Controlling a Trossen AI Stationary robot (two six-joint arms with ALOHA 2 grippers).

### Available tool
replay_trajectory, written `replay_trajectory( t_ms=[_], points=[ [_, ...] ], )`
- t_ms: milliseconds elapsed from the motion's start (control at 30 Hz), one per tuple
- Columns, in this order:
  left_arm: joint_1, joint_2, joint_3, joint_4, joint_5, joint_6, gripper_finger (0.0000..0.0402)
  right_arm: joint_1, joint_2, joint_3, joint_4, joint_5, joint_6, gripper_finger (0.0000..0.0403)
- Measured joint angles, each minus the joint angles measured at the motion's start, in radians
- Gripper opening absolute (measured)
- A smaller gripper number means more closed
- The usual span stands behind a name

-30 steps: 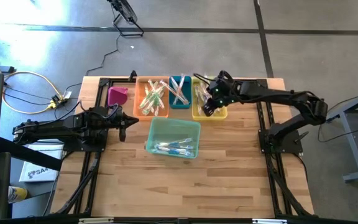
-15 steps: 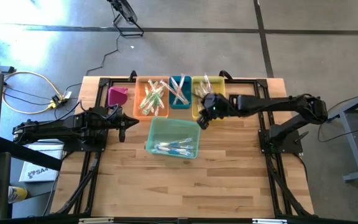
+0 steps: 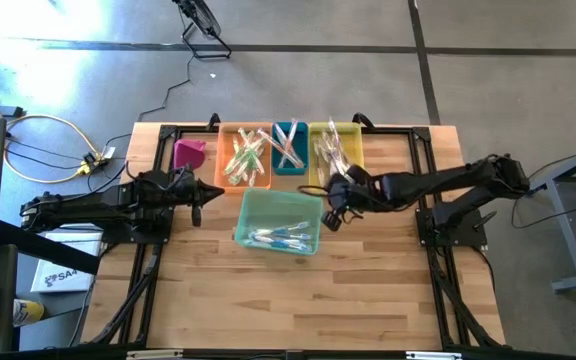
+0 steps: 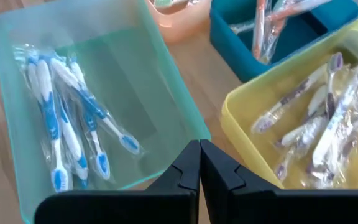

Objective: Pick & Place Toothbrushes
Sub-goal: Return to Home Position

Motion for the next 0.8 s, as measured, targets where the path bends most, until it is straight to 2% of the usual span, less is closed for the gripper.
replay_trajectory(
  t_ms=[233, 433, 800],
  points=[
    [0.0, 0.0, 0.0, 0.022, -0.001, 0.012, 0.0, 0.091, -0.016, 0.0, -0.04, 0.041, 0.071, 0.0002],
    [0.0, 0.0, 0.0, 0.025, -0.003, 0.027, 0.0, 0.165, -0.087, -0.001, -0.064, 0.076, 0.133, 0.0002],
    [0.0, 0.0, 0.0, 0.035, -0.003, 0.029, 0.0, 0.356, -0.245, -0.001, -0.25, 0.315, 0.287, 0.0002]
  ],
)
